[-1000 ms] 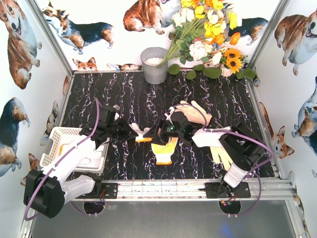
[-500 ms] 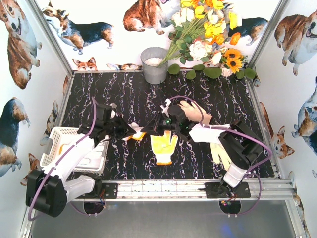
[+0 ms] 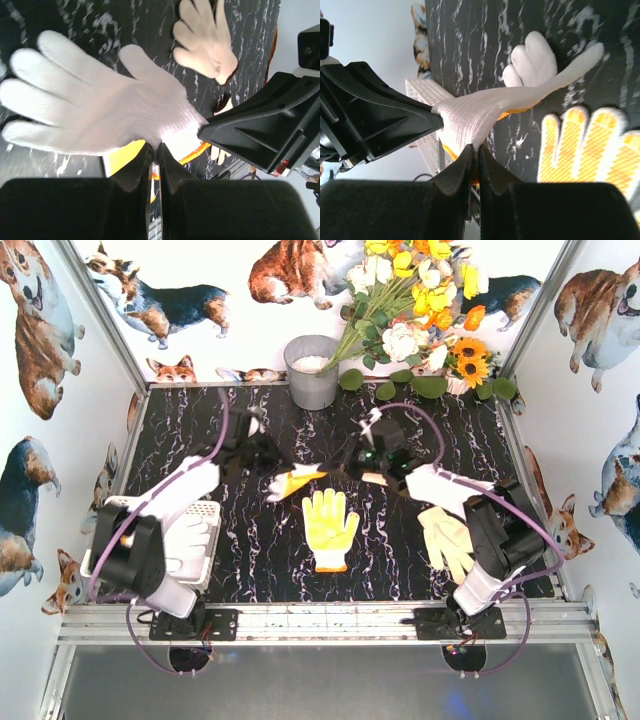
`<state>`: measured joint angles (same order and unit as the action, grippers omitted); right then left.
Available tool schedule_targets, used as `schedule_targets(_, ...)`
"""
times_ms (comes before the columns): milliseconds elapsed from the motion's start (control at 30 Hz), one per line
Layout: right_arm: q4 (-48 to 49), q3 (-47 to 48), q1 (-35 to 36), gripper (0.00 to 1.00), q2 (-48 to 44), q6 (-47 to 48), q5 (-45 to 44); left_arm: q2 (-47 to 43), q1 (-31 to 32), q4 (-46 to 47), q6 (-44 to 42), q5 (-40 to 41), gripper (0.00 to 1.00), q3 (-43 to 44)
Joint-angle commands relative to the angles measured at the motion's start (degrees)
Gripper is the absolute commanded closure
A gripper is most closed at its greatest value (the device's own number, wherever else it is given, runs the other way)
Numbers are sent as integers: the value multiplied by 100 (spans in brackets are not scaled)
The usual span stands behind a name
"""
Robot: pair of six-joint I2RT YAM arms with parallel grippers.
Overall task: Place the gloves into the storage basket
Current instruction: Pair the glove with the glove.
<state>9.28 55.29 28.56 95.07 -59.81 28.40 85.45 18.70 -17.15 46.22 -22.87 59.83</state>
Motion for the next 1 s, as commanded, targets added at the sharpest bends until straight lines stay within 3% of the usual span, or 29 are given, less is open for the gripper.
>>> schedule_targets(0, -581, 251, -448, 100, -325, 623, -12, 757, 222, 585, -188, -3, 100, 704)
schedule_targets(300, -1394, 136, -693, 100, -651, 1120, -323, 2018, 644, 745, -262, -262, 100, 1651)
schedule_targets(600, -1459, -490, -581, 100, -998, 999, -210, 1742, 716, 712, -284, -417, 100, 899)
schedule_targets(967, -1693, -384, -124, 100, -1158, 930, -344, 1337, 704, 315, -503, -491, 100, 561)
